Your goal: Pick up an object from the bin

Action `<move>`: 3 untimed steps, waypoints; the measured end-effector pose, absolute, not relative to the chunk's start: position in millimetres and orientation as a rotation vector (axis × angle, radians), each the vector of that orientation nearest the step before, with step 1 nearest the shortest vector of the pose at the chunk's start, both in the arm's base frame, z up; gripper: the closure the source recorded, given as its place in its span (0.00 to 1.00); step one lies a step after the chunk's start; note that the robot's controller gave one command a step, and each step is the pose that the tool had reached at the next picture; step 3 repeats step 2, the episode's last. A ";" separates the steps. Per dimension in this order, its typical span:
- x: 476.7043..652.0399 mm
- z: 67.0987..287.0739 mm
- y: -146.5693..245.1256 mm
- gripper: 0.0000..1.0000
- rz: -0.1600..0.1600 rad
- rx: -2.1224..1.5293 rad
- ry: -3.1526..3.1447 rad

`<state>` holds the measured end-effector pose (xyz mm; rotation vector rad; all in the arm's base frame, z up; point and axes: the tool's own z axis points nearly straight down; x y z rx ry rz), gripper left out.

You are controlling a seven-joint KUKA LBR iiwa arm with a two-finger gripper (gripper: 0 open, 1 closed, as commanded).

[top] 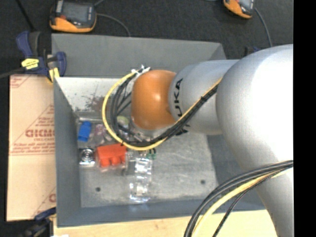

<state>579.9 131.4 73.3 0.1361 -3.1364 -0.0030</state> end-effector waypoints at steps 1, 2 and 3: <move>580.9 77.0 130.9 1.00 -0.002 0.131 -3.141; 607.7 222.9 112.9 1.00 -0.001 0.118 -3.153; 607.7 222.9 112.9 1.00 -0.001 0.118 -3.153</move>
Offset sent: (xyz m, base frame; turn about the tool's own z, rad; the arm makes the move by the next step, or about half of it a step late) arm 0.0000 0.0000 0.0000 0.0000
